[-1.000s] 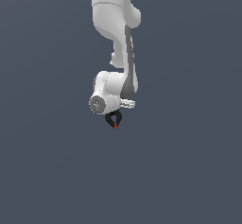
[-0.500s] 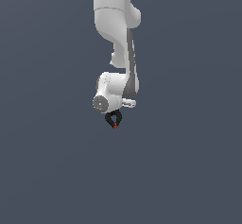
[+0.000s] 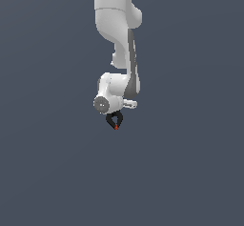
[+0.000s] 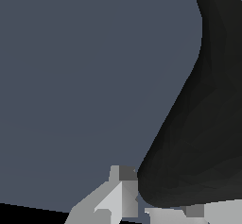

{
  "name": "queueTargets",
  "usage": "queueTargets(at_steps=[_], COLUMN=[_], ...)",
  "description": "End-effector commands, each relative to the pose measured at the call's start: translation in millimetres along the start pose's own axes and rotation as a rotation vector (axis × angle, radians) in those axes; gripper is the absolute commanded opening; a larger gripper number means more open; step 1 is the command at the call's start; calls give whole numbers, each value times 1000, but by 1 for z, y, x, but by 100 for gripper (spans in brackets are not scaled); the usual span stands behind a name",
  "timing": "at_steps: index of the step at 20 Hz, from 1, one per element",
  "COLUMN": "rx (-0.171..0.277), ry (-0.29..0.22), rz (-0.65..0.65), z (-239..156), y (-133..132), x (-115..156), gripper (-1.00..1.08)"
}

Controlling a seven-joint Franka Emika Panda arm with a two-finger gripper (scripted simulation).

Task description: Pick up the object and move it to a goal position.

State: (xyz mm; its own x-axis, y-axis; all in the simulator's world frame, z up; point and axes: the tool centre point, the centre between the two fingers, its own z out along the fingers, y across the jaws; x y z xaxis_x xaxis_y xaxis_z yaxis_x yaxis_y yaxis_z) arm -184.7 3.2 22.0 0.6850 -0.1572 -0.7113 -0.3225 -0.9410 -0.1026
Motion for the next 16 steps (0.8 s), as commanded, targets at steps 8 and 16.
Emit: queueTargets(at_steps=[8, 16], rx=[0, -1], ry=[0, -2], rz=[-1, -3], z=[-11, -44], y=[-22, -92], x=[-7, -27], gripper=[-100, -100])
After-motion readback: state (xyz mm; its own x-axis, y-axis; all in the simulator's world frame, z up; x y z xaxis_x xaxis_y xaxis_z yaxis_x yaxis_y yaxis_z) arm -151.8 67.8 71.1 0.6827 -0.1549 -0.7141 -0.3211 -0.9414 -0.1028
